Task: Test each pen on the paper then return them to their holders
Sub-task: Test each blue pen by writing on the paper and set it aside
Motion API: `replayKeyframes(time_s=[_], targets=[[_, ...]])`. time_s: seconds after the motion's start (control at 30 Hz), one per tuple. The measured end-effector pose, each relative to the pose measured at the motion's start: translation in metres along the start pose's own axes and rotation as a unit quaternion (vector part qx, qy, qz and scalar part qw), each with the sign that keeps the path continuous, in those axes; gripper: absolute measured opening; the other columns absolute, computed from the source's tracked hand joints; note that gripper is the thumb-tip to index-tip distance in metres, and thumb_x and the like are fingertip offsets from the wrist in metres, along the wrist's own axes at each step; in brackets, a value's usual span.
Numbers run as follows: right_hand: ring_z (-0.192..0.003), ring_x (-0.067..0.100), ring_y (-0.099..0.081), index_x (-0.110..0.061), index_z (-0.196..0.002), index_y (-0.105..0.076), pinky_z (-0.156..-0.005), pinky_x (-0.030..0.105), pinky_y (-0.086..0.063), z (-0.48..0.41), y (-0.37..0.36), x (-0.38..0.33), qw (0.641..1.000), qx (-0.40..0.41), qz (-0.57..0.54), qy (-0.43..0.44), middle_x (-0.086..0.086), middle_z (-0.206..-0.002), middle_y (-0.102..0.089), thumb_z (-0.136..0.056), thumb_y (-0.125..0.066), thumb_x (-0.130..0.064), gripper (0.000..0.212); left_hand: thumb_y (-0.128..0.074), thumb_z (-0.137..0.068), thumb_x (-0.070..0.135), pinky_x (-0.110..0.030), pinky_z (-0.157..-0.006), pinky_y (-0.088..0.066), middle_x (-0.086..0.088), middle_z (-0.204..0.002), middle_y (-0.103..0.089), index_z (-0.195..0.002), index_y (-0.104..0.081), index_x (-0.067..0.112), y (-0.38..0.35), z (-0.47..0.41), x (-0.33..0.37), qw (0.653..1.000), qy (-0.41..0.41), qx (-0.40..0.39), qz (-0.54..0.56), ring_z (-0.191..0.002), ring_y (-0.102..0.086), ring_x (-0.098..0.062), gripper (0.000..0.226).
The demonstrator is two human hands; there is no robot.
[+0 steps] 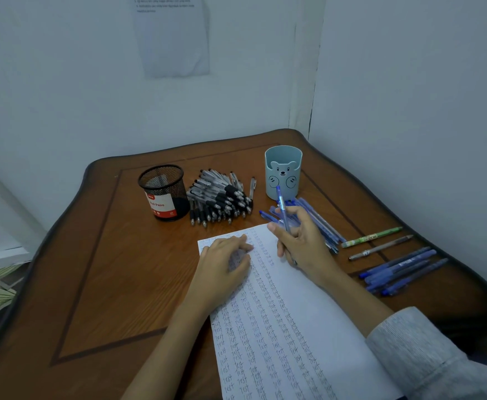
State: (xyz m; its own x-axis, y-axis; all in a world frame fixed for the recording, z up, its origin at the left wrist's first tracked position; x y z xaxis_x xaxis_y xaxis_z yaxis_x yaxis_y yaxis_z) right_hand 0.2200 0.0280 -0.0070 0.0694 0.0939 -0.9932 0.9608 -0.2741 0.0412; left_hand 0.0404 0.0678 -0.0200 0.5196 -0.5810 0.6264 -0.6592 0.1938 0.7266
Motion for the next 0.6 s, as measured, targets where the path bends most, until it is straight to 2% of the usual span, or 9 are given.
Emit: replayKeyframes(time_s=[0.1, 0.17, 0.23, 0.33, 0.47, 0.6], targets=[[-0.040, 0.010, -0.039, -0.028, -0.116, -0.051, -0.039, 0.022, -0.034, 0.002, -0.001, -0.001, 0.999, 0.002, 0.047, 0.012, 0.005, -0.054, -0.053, -0.088, -0.067, -0.032, 0.032, -0.049, -0.089, 0.036, -0.046, -0.105, -0.035, 0.017, -0.130, -0.056, -0.109, -0.063, 0.032, 0.000, 0.000, 0.000, 1.000, 0.002, -0.002, 0.004, -0.123, -0.045, -0.003, 0.025], [-0.044, 0.005, -0.039, -0.023, -0.113, -0.057, -0.045, 0.019, -0.036, 0.000, 0.003, -0.002, 0.993, 0.041, 0.094, 0.055, 0.001, -0.054, -0.046, -0.087, -0.069, -0.029, 0.029, -0.047, -0.086, 0.039, -0.046, -0.105, -0.035, 0.016, -0.131, -0.056, -0.108, -0.063, 0.033, 0.000, 0.000, 0.001, 1.000, 0.009, -0.003, 0.005, -0.123, -0.045, -0.003, 0.028], [-0.048, 0.006, -0.037, -0.020, -0.107, -0.062, -0.050, 0.021, -0.037, -0.003, 0.012, -0.004, 0.976, 0.085, 0.170, 0.108, -0.005, -0.053, -0.042, -0.086, -0.071, -0.023, 0.022, -0.047, -0.085, 0.040, -0.046, -0.105, -0.035, 0.016, -0.130, -0.056, -0.107, -0.063, 0.035, 0.000, 0.000, 0.001, 1.000, 0.011, 0.001, 0.011, -0.122, -0.046, -0.003, 0.028], [-0.053, 0.009, -0.042, -0.018, -0.102, -0.068, -0.054, 0.030, -0.040, -0.009, 0.030, -0.010, 0.933, 0.128, 0.299, 0.152, -0.006, -0.058, -0.047, -0.084, -0.073, -0.020, 0.019, -0.050, -0.084, 0.042, -0.046, -0.103, -0.038, 0.016, -0.129, -0.057, -0.105, -0.062, 0.037, -0.001, -0.001, 0.000, 1.000, 0.009, 0.006, 0.020, -0.120, -0.048, -0.003, 0.025], [-0.070, 0.015, -0.052, -0.017, -0.108, -0.066, -0.059, 0.026, -0.037, -0.018, 0.045, -0.016, 0.880, 0.142, 0.439, 0.115, -0.004, -0.078, -0.056, -0.087, -0.069, -0.028, 0.024, -0.052, -0.083, 0.042, -0.047, -0.102, -0.039, 0.017, -0.127, -0.058, -0.104, -0.062, 0.039, -0.001, -0.001, -0.001, 1.000, 0.009, 0.011, 0.025, -0.118, -0.050, -0.002, 0.023], [-0.084, 0.021, -0.062, -0.018, -0.112, -0.065, -0.066, 0.030, -0.047, -0.023, 0.051, -0.014, 0.841, 0.145, 0.515, 0.074, 0.004, -0.102, -0.062, -0.089, -0.066, -0.038, 0.030, -0.053, -0.084, 0.041, -0.047, -0.102, -0.039, 0.019, -0.127, -0.058, -0.105, -0.063, 0.038, 0.000, -0.001, 0.000, 1.000, 0.009, 0.010, 0.024, -0.118, -0.049, -0.001, 0.023]])
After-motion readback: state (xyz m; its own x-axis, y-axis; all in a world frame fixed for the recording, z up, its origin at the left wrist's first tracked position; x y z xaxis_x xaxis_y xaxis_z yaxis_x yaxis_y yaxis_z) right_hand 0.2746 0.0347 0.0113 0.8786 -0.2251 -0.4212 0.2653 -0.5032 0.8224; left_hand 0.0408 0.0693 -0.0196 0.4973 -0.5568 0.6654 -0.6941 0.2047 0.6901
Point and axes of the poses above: each hand's wrist, its own z-axis away from the middle knuckle, its own y-axis out of the back of the hand, x = y × z, the point moved 2 cm from there along -z, towards the middle knuckle
